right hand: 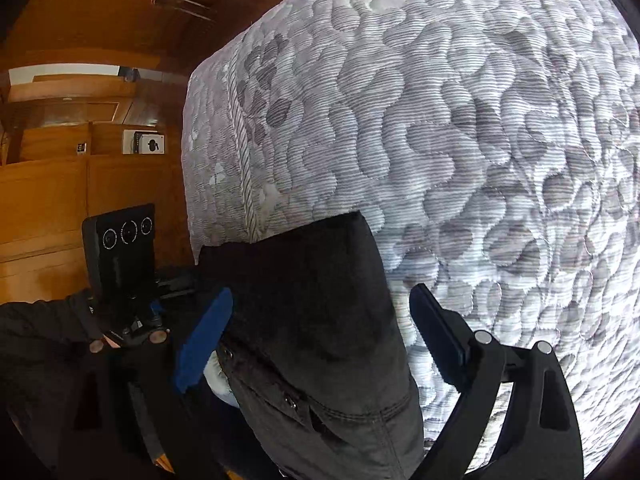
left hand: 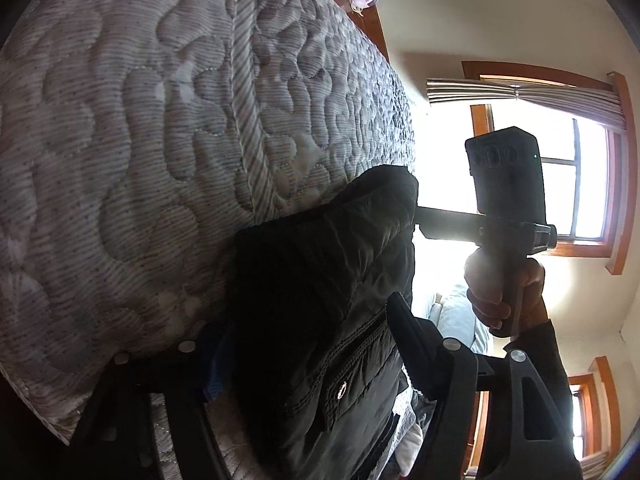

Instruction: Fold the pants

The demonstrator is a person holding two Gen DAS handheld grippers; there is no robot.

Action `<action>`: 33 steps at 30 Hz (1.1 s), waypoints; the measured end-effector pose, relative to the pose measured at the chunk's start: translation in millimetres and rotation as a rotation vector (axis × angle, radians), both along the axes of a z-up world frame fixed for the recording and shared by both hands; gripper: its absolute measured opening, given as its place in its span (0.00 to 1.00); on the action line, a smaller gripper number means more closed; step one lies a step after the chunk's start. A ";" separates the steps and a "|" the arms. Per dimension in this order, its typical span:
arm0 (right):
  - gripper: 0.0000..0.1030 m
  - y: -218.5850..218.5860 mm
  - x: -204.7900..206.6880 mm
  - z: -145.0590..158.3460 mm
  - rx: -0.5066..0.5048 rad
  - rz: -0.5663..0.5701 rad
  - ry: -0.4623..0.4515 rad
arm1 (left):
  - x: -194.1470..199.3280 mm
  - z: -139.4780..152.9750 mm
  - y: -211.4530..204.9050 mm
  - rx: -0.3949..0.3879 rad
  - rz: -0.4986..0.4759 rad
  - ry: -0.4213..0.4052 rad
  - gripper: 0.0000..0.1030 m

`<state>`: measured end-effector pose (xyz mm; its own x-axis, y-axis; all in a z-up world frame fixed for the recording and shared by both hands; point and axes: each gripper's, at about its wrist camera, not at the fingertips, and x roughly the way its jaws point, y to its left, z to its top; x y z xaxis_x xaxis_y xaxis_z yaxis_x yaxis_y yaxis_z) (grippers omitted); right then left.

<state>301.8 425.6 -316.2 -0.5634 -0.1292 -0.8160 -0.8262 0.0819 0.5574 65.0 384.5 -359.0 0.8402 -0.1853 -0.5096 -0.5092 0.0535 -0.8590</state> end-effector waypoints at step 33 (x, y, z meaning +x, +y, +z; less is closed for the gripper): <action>0.25 -85.8 -17.0 166.4 0.155 -0.014 -0.266 | 32.3 140.3 -50.1 0.292 -0.164 -0.113 0.29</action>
<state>284.8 339.9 -149.9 -0.3279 0.0143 -0.9446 -0.9443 0.0249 0.3282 97.3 334.4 -218.7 0.8654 -0.1831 -0.4664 -0.3759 0.3782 -0.8460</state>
